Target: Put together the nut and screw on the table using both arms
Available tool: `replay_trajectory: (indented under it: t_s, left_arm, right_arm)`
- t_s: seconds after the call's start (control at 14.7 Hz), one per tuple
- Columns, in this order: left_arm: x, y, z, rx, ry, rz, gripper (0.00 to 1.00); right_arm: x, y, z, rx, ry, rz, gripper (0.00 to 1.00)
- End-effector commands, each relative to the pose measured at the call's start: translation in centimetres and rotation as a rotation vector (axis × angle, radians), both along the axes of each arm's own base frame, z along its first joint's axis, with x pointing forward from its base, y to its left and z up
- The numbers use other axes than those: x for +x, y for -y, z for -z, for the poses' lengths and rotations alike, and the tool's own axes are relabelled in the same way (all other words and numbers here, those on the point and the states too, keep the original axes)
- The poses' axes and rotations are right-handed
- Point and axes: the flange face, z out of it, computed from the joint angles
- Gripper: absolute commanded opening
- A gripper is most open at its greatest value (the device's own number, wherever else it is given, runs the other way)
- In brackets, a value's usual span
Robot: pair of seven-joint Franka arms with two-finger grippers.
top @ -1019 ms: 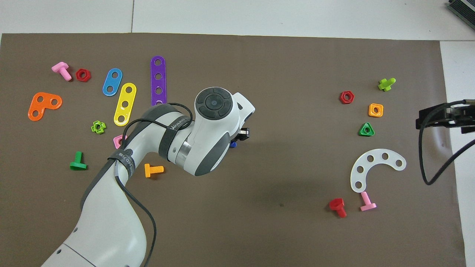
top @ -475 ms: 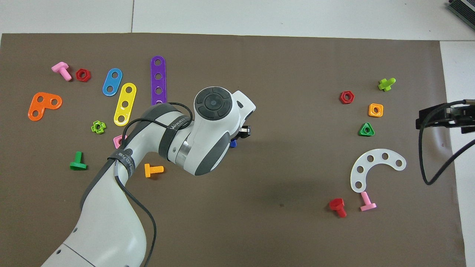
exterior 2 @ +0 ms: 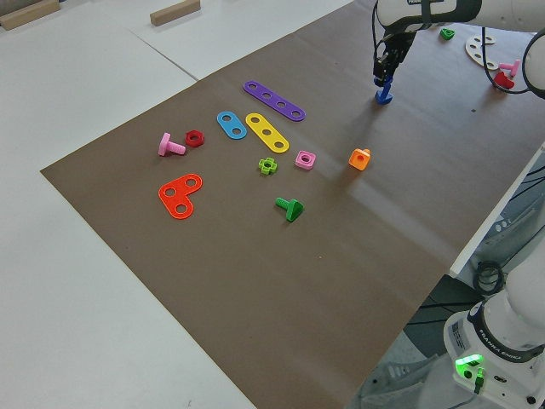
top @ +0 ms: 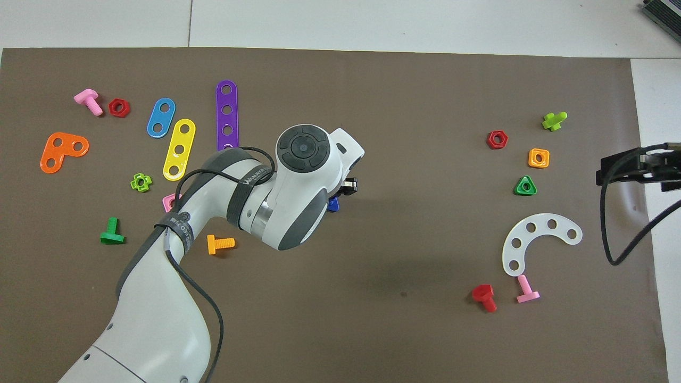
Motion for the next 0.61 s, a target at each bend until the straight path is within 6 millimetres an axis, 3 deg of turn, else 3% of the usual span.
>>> replay_trajectory:
  t_s: [0.0, 0.2, 0.54]
  left_arm:
    - [-0.2, -0.1, 0.8, 0.025, 0.006, 0.007, 0.09]
    - [-0.5, -0.2, 1.1, 0.034, -0.005, 0.009, 0.09]
    - [-0.4, -0.1, 0.0, 0.052, -0.033, 0.011, 0.09]
  right_arm:
    - [-0.5, 0.2, -0.1, 0.006, -0.001, -0.019, 1.0]
    - [-0.5, 0.2, -0.1, 0.006, -0.001, -0.019, 1.0]
    - [-0.5, 0.2, -0.1, 0.006, -0.001, -0.019, 1.0]
